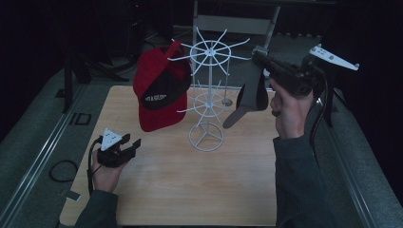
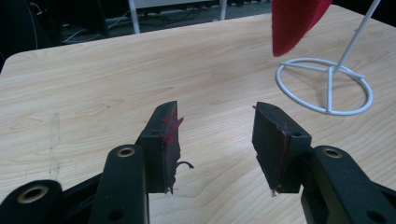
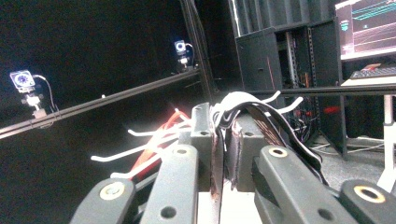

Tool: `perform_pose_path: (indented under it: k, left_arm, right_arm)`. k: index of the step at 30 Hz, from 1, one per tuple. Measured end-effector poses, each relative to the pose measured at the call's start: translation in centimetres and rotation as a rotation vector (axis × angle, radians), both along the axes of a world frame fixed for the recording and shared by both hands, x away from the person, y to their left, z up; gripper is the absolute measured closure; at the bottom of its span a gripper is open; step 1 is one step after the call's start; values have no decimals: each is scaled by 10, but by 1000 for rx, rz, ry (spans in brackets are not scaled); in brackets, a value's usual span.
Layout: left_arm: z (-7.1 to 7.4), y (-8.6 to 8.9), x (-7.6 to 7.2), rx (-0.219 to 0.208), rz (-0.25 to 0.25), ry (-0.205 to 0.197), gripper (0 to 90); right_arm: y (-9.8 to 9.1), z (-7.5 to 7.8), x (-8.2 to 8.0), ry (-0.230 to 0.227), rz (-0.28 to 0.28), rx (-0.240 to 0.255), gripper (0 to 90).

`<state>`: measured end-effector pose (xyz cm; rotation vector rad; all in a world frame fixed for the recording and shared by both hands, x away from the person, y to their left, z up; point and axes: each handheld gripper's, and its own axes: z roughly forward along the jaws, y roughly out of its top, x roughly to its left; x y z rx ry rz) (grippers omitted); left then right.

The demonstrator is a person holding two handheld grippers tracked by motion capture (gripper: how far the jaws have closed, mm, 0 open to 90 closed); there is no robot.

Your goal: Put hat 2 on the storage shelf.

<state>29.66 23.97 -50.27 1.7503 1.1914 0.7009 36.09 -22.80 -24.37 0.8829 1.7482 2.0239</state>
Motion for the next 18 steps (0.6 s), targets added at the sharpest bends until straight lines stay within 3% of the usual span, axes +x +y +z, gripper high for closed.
perform_pose_path:
  k: [18]
  left_arm:
    - [0, -2, 1, 0, -4, 6, 515]
  right_arm:
    - [19, 6, 12, 23, 27, -36, 814]
